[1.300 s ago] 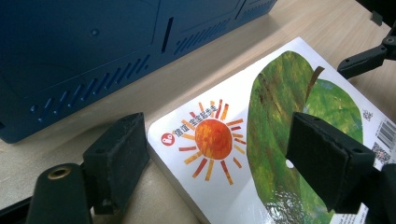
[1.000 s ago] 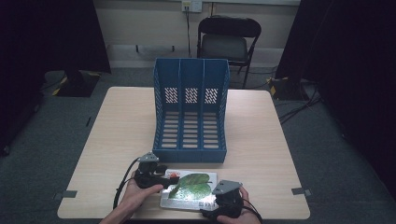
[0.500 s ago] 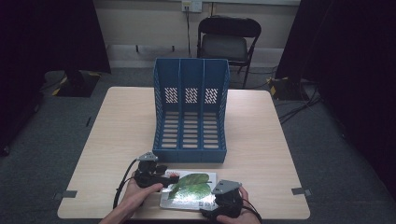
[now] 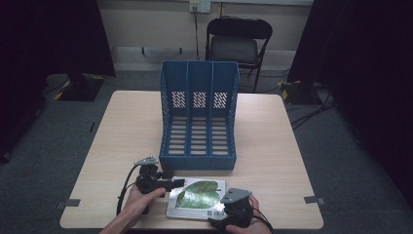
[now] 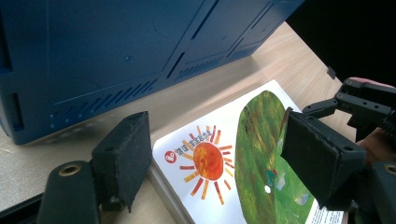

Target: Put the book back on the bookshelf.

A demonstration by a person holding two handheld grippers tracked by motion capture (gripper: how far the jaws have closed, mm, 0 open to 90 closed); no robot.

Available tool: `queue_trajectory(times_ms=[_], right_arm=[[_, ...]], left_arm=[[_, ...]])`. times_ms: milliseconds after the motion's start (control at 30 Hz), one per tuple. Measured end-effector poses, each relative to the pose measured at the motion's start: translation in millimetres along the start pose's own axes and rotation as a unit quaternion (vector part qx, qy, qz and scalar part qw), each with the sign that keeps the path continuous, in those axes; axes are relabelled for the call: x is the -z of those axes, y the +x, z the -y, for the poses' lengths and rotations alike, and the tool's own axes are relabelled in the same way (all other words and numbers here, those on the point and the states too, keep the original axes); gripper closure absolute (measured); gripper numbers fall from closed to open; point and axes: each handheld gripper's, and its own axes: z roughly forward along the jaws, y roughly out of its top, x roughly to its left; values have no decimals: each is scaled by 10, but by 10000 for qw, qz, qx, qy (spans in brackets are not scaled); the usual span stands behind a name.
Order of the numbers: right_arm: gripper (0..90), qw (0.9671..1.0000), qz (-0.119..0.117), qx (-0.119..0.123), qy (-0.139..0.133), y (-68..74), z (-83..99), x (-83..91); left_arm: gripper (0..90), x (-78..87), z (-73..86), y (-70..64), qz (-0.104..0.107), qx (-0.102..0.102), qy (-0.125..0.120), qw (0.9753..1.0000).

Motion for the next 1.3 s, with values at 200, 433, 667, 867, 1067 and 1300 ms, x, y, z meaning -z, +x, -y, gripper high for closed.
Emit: queue_trajectory(times_ms=[200, 433, 667, 867, 1067, 1300], right_arm=[[0, 10000, 1, 22, -7, -1, 3, -1], [0, 9999, -8, 133, 12, 2, 9, 1], [0, 9999, -13, 137, -26, 1, 14, -2], [0, 10000, -53, 33, -57, -2, 17, 2], [0, 9999, -103, -7, -63, -16, 11, 3], [0, 9998, -195, -28, -73, -21, 5, 6]], left_arm=[[244, 28, -10, 47, 329, 268, -156, 9990], [247, 24, -8, 32, 285, 253, -130, 9992], [250, 82, 1, 51, 360, 385, -72, 9986], [269, 150, 31, 63, 474, 674, -138, 9965], [275, 211, 49, 82, 660, 879, -167, 9938], [289, 236, 43, 104, 818, 998, -239, 9914]])
